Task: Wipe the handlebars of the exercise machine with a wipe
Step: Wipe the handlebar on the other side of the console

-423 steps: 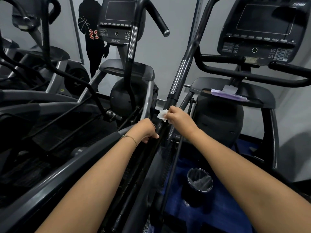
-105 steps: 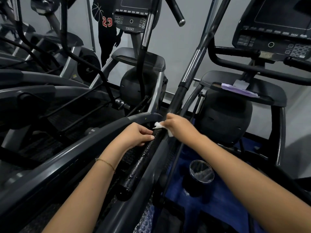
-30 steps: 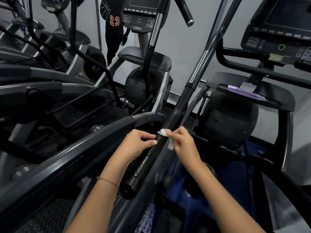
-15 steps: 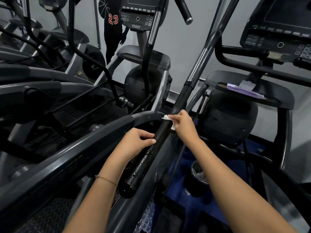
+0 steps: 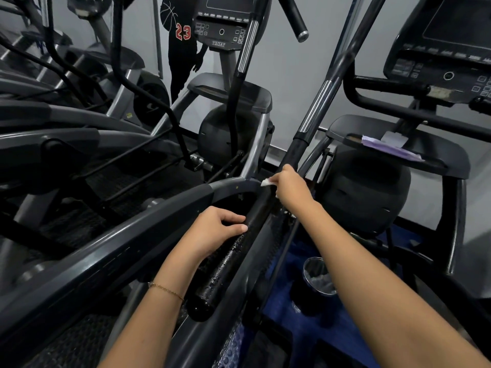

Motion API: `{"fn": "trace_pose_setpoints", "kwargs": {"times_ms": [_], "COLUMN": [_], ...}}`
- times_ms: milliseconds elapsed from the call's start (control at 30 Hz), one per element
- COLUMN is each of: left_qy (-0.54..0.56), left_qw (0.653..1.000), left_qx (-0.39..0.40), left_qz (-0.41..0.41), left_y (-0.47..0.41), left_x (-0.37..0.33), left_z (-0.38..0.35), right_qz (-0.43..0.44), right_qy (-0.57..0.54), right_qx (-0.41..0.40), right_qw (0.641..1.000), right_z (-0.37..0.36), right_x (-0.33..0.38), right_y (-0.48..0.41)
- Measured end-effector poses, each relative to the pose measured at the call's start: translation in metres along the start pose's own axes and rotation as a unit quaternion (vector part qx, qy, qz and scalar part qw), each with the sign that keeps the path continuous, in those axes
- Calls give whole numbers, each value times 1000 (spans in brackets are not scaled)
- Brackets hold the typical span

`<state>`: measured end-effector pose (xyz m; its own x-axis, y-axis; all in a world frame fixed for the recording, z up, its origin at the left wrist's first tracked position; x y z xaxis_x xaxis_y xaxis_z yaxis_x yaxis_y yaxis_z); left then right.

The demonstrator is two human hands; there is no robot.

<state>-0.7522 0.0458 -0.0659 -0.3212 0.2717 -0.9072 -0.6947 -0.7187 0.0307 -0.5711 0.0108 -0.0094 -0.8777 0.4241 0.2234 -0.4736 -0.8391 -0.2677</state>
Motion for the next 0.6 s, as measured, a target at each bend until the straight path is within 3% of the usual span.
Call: {"fn": "trace_pose_setpoints", "kwargs": {"times_ms": [100,300,433,500,600], "left_qy": [10,13,18,18,4], "left_qw": [1000,1000,1000,1000,1000], "left_qx": [7,10,11,12,6], "left_qz": [0,12,15,11,8], "left_y": [0,-2,-3,-2,-1], "left_x": [-1,2,4,3,2], "left_z": [0,0,0,0,1], "right_qz": [94,10,98,129,83], "right_qy": [8,-24,-9,-51,-180], "right_qx": [36,24,8,3,-14], "right_qw": [995,999,995,990,980], "right_z": [-3,4,-2,-1,3], "right_x": [10,-20,19,28,14], "right_y": [13,-11,21,48,63]}}
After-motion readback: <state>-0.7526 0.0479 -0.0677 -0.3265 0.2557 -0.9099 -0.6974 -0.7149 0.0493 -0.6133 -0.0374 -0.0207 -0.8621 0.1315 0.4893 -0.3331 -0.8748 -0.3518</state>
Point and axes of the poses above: each hand's wrist, its own y-axis away from the middle knuckle, its own z-axis out of the back of the hand, x = y × z, the point moved 7 cm from there along -y, towards the middle knuckle
